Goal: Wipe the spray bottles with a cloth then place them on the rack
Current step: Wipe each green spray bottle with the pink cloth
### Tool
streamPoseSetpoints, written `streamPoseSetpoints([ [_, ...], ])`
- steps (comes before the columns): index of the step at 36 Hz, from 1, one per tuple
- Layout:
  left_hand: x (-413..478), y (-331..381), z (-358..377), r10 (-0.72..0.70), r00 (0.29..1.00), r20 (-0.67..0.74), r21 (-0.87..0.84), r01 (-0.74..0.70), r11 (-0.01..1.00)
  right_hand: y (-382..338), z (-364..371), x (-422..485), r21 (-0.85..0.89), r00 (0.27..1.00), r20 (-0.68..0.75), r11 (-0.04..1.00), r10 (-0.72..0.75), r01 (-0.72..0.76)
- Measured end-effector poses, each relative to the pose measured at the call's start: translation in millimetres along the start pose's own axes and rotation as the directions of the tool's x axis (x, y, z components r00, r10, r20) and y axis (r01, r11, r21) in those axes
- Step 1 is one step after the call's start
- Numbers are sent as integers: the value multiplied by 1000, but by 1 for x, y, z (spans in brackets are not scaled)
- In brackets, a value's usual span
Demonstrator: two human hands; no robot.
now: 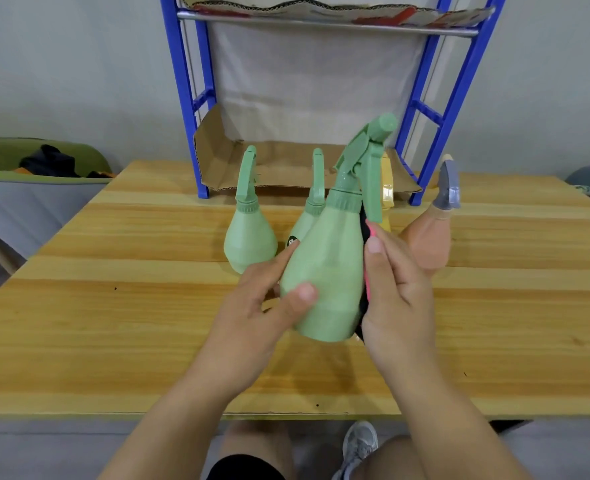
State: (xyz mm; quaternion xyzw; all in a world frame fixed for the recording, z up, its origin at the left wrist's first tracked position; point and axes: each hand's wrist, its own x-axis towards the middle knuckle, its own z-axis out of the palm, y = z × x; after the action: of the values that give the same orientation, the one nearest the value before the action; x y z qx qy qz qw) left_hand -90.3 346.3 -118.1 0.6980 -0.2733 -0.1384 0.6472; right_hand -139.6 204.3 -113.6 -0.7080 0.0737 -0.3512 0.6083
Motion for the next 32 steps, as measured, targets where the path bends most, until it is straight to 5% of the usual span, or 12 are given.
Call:
streamPoseSetpoints([
  [6,-1,2,3,28,999,-17,-32,-28,999,-7,-2,3,-16,999,30,1000,16,-16],
  [12,0,5,0,-29,999,16,-410,33,911,-12,-10,5,215,980,128,960,153,-178],
  [22,2,13,4,34,998,57,-205,-22,978,-6,-7,3,64,997,65,997,33,-37],
  [27,1,8,6,-45,999,24,-301,50,952,-3,-9,1,93,991,87,989,103,-111],
  [32,1,3,10,-124,992,-27,-439,100,893,-6,-10,-8,47,1000,-16,999,24,-23],
])
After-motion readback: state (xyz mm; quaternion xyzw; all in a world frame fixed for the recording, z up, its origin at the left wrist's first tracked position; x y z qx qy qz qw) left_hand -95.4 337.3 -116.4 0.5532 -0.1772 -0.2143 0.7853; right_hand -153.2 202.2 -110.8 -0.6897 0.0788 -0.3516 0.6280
